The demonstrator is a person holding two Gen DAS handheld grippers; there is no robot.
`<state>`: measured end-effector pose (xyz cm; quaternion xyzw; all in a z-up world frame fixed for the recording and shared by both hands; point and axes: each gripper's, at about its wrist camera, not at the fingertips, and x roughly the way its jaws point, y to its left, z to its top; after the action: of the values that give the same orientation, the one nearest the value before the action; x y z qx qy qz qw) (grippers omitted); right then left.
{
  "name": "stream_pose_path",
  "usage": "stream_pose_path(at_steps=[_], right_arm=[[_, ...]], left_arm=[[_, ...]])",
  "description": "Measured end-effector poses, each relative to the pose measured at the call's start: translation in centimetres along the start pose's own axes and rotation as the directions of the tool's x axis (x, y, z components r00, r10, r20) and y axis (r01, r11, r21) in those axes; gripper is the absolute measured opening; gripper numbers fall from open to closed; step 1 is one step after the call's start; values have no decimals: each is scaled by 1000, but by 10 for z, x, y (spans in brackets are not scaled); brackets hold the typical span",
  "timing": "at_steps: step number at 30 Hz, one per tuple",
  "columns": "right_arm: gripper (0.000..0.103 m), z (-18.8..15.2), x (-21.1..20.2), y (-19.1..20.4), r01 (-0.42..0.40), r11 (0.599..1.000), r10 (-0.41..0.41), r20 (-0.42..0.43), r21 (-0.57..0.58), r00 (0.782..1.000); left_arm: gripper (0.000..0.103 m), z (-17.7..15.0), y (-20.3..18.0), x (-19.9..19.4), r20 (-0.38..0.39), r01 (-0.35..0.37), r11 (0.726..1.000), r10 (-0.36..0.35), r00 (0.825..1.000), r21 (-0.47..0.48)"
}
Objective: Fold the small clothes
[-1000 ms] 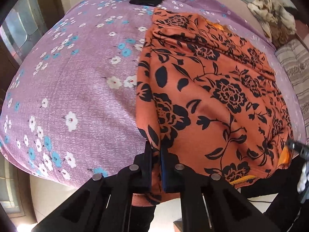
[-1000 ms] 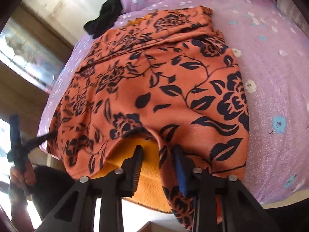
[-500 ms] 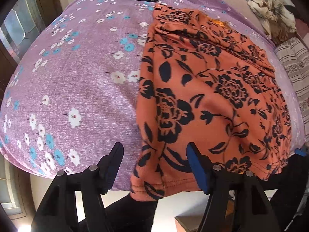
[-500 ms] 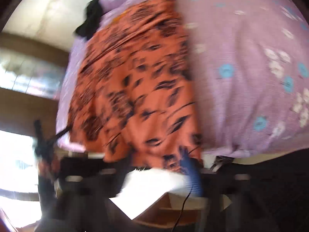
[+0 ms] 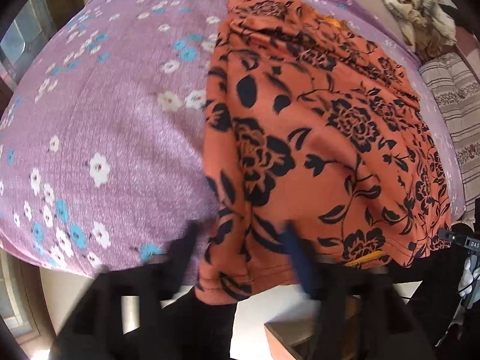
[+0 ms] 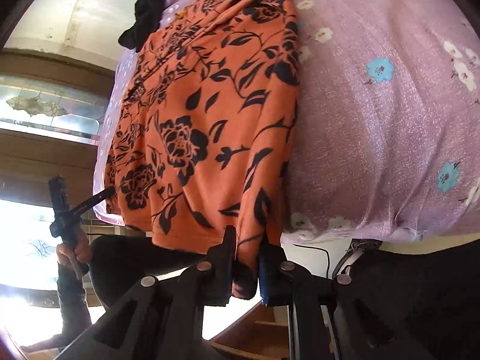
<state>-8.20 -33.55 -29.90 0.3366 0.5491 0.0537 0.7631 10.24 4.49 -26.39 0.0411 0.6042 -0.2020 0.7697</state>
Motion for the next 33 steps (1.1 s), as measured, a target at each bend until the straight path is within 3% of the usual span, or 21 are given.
stream_pose_path(at_steps=[2,3,4,5,7,8,12,15,20,24,28,30,33], right_arm=[[17,3,5,-7,21,999,-21,0,34,1000],[17,4,9,-10,17,998,-16,-7,66,1000],[18,5,14,-11,5,996,-4,-14,89,1000],[18,4,14,-11,6,997,-5,-7,83,1000],[18,3,13,-7,11,998,-12,7,55,1000],[18,4,12,-12,1,998,-2,10,65,1000],[10,4,0,-14,-39,998,36,45,51,998],[10,9,-18,-7,-122,992,118,83,42,990],[10,33,-48,6,-289,957,282,176,16,943],[10,69,-63,18,-338,941,327,266,-5,907],[9,122,-72,18,-340,940,321,358,-8,877],[9,154,-68,18,-350,937,321,394,1,861],[9,194,-62,13,-318,948,280,433,17,857]], left_arm=[[69,-2,-1,3,-9,-2,1000,2,1000,15],[61,-3,-4,3,-8,1,1000,-1,1000,24],[42,-4,-8,1,-1,8,999,-8,1000,44],[35,-4,-14,1,3,4,998,-5,1000,65],[9,-5,-21,1,18,-44,993,42,999,108],[9,-5,-21,2,20,-66,991,64,998,115],[7,0,-11,-1,29,-25,998,23,999,51],[7,5,-3,-18,76,53,998,-55,996,18],[6,33,3,-63,174,169,985,-171,970,25],[4,75,9,-89,241,223,975,-218,946,9],[4,130,16,-102,309,239,971,-223,925,-16],[4,161,22,-98,318,236,971,-211,924,-43],[4,191,27,-79,276,224,971,-192,942,-88]])
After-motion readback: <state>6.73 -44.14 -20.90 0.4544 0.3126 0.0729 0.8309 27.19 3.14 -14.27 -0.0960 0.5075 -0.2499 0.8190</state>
